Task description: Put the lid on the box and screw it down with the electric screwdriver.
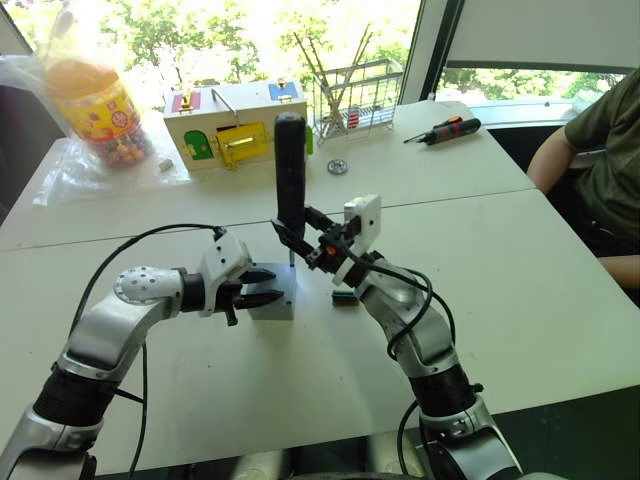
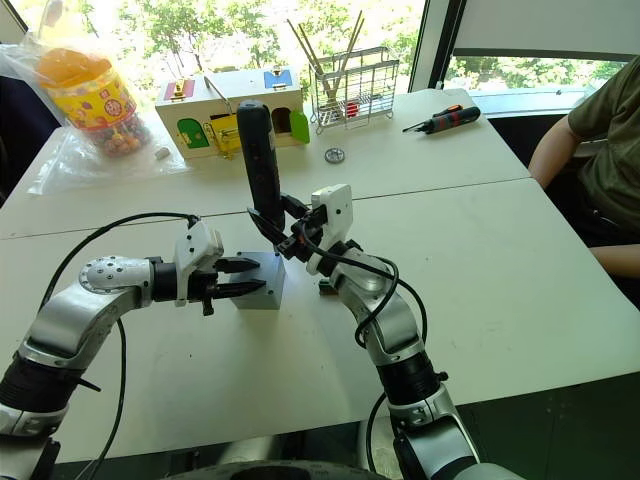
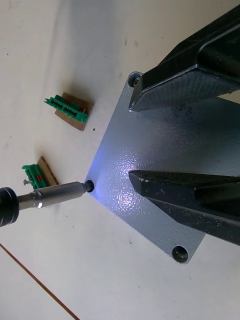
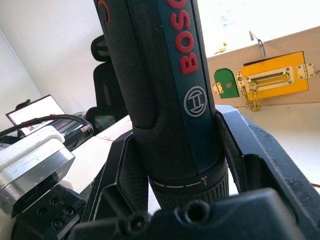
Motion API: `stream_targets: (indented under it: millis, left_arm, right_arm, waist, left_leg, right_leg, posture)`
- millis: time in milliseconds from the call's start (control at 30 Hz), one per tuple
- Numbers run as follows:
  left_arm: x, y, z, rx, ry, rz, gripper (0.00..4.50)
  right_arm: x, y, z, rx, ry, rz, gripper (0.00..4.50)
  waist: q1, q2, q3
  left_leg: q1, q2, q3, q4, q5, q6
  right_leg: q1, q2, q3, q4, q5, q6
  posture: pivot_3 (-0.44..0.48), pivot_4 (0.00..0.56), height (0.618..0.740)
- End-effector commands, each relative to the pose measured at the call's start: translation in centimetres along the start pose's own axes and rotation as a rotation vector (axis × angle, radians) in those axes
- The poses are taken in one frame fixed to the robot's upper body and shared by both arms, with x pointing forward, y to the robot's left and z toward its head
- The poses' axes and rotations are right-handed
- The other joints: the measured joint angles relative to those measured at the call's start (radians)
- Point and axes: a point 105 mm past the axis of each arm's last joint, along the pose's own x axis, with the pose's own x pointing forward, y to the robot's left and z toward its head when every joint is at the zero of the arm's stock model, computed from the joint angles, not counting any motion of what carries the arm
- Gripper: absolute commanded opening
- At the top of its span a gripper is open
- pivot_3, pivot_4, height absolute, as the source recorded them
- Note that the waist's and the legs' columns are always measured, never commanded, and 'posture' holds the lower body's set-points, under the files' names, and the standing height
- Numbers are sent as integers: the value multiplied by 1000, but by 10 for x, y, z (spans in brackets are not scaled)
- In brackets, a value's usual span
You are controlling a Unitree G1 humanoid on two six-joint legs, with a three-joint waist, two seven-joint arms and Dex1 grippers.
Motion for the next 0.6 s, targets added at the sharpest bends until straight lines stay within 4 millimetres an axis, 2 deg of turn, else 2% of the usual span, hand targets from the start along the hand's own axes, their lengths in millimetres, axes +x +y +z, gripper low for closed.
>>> stream_targets:
  millis: [33,600]
  left_arm:
    - [3,-2,-12,-38,42,-9,1887]
    - [6,-2,-12,-37,35,-16,1887]
  right_arm:
    - [-7,3,-46,65,167,-5,1731]
    - [-7,0,-38,45,141,-10,1731]
  waist:
    - [0,1,-1]
    - [3,3,-2]
  left_leg:
    - [0,0,0,0,0,0]
    - [0,1,0,-1,0,0]
  right_leg:
    - [0,0,0,0,0,0]
    - [2,1,0,-7,0,0]
  posture:
    - [0,150,740]
    - [0,150,740]
